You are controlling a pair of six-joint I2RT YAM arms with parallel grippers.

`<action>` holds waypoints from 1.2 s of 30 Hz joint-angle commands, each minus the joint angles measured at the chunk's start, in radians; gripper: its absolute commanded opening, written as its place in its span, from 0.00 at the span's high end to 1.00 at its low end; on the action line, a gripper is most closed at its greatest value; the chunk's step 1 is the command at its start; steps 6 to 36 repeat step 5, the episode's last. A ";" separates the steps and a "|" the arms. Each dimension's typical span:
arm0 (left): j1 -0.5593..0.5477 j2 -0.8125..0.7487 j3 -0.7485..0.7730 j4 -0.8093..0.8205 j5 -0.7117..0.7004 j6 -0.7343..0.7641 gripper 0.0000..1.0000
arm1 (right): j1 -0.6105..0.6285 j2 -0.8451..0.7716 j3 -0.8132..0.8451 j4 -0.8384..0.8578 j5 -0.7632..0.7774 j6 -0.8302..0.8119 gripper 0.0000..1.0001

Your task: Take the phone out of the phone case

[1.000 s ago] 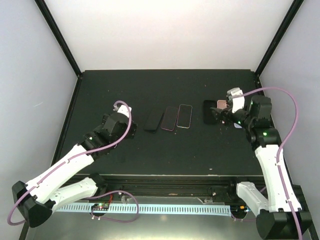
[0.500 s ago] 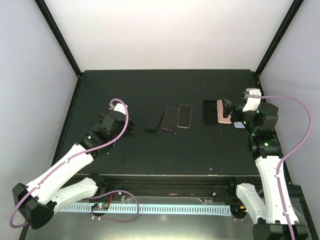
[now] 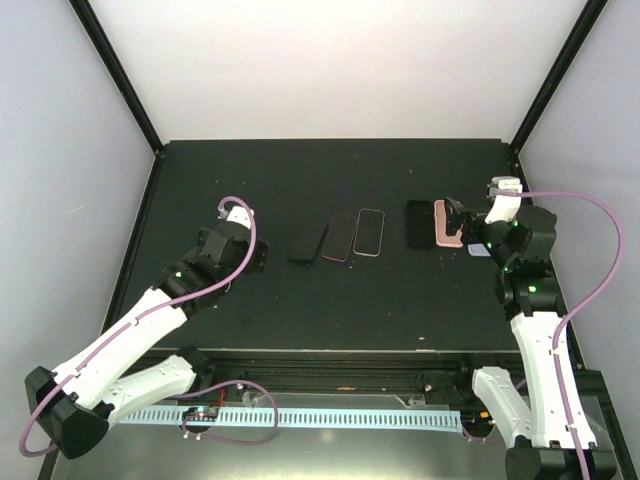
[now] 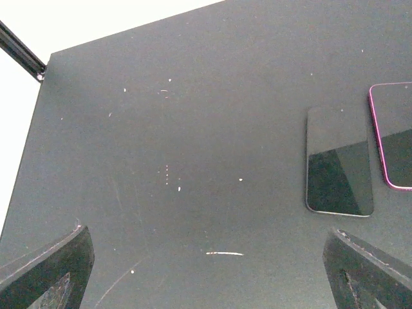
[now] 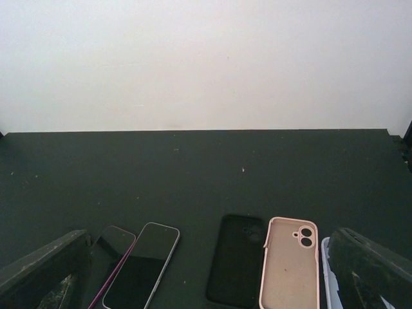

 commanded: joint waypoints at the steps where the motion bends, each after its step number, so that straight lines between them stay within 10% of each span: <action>1: 0.005 -0.005 0.032 0.009 0.017 -0.014 0.01 | -0.009 -0.009 -0.018 0.033 -0.018 -0.013 0.00; 36: 0.006 -0.007 0.032 0.006 0.016 -0.015 0.01 | -0.009 -0.010 -0.027 0.040 -0.035 -0.007 0.00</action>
